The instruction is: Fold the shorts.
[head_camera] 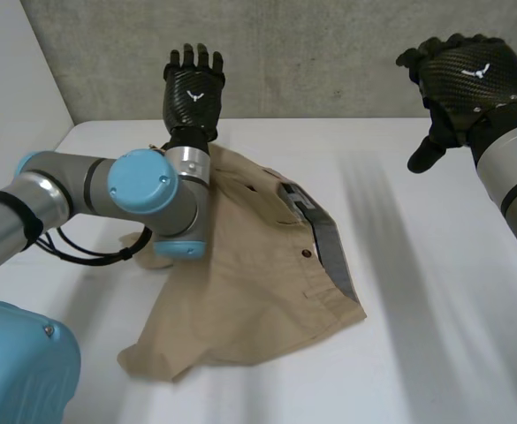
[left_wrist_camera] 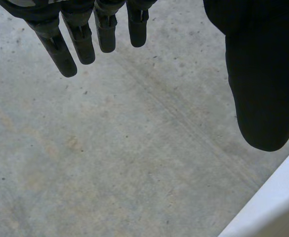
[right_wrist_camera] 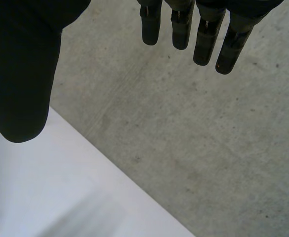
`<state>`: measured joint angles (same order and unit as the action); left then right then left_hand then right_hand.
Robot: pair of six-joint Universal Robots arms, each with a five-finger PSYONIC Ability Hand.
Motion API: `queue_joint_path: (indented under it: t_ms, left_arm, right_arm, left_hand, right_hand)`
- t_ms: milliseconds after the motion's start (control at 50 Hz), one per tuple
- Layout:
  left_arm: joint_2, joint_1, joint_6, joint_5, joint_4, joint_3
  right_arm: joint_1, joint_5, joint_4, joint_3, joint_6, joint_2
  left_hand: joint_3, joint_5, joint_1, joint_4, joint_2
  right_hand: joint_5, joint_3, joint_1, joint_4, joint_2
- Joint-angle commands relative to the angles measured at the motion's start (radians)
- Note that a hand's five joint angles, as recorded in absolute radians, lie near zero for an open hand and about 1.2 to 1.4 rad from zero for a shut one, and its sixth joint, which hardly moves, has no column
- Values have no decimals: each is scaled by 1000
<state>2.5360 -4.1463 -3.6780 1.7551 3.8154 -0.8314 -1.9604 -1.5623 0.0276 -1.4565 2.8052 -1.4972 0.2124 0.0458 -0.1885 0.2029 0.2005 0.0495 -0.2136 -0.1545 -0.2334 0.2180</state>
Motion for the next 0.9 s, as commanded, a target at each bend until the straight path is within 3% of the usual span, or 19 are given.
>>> queue_joint_path:
  t_ms: [20, 140, 180, 300, 440, 600, 780, 900]
  left_arm:
    - [-164, -8, -4, 0, 13, -172]
    - [-365, -3, 1, 1, -62, -402]
    - [-392, -3, 3, 1, -82, -430]
    - [-589, 0, 26, 6, -319, -621]
    - [-770, -6, 157, 7, -505, -762]
    - [-948, -8, 269, 4, -623, -920]
    - [-1045, -17, 320, 4, -706, -1089]
    - [-1080, -89, 352, -8, -714, -1173]
  right_arm:
    - [-9, 11, -23, 11, -3, 38]
    - [-11, 87, -97, 13, -61, 75]
    - [-14, 149, -191, 16, -125, 106]
    - [-14, 206, -285, -11, -170, 172]
    - [-14, 223, -200, -116, -173, 221]
    - [-12, 246, -61, -212, -170, 250]
    - [-28, 246, -17, -243, -171, 310]
    - [-37, 248, 34, -255, -170, 341]
  left_hand:
    - [-38, -46, 14, -28, -26]
    - [-38, -46, 14, -28, -26]
    - [-38, -46, 14, -28, -26]
    - [-31, -39, 7, -22, -19]
    - [-5, -13, -19, 5, 7]
    - [42, 34, -66, 52, 54]
    - [-28, -36, 4, -19, -16]
    - [-11, -19, -13, -1, 1]
  right_hand:
    - [-50, 39, -20, 59, -43]
    - [-50, 39, -20, 59, -43]
    - [-50, 39, -20, 59, -43]
    - [-50, 39, -20, 59, -43]
    - [37, -47, -106, -28, 43]
    - [110, -121, -180, -101, 117]
    - [286, -297, -356, -277, 293]
    - [378, -388, -447, -368, 384]
